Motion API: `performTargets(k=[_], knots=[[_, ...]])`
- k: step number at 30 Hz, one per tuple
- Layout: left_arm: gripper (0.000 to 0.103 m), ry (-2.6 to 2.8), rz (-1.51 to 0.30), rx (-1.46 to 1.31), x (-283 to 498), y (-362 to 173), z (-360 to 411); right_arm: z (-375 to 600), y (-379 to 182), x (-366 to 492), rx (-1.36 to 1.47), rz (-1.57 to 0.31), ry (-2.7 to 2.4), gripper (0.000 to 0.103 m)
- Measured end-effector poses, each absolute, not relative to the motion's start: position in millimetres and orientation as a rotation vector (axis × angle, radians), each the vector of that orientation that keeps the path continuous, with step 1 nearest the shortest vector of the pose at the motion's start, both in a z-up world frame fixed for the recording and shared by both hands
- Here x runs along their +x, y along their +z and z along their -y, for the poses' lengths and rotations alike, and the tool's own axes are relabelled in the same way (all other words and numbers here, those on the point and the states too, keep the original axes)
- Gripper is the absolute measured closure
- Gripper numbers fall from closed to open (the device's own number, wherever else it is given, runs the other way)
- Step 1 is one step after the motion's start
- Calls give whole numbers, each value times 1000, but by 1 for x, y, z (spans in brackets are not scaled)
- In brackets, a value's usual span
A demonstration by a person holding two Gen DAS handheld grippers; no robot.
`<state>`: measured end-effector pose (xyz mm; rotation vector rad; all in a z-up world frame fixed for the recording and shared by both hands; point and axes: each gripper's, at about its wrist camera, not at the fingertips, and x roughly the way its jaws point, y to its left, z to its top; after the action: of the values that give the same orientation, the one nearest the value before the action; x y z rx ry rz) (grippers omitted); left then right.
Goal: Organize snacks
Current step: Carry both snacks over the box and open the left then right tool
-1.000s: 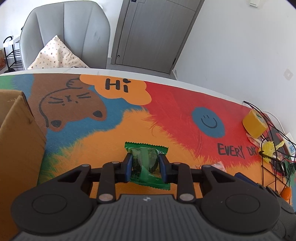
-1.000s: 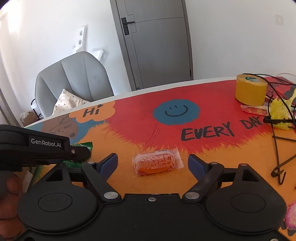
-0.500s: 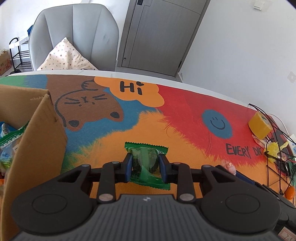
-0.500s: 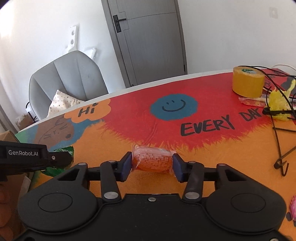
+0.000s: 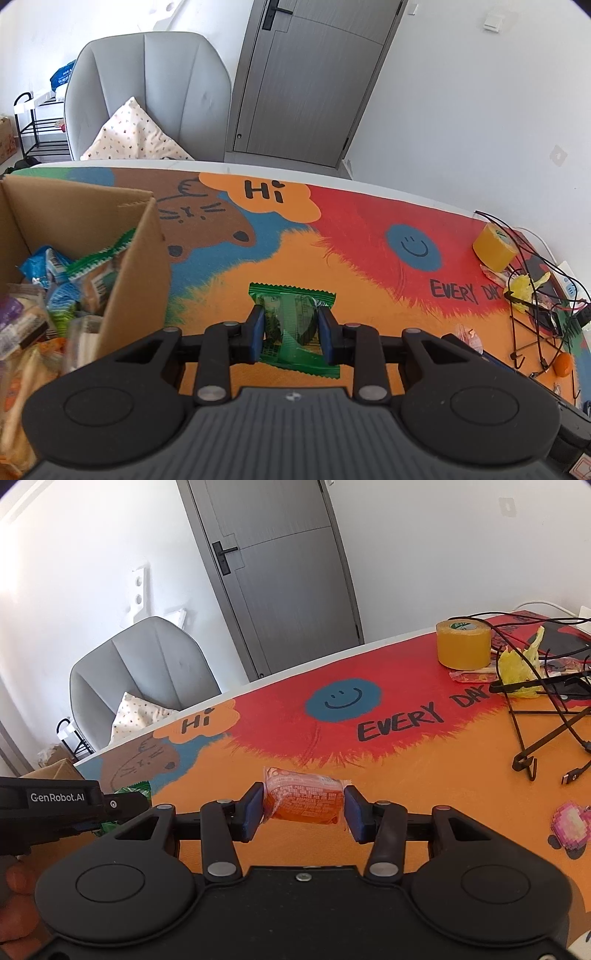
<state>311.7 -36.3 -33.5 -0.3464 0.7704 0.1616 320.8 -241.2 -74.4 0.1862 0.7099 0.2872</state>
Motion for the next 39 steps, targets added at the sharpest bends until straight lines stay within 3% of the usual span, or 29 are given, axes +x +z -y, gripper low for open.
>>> performTargets(k=[26,39], knots=[[74,156,-660,-328,241,36,-34,190,-1,270,230,-610,489,57],[74,248,-618,-385,226,41,-97,146,10,271,198,-591,566,57]])
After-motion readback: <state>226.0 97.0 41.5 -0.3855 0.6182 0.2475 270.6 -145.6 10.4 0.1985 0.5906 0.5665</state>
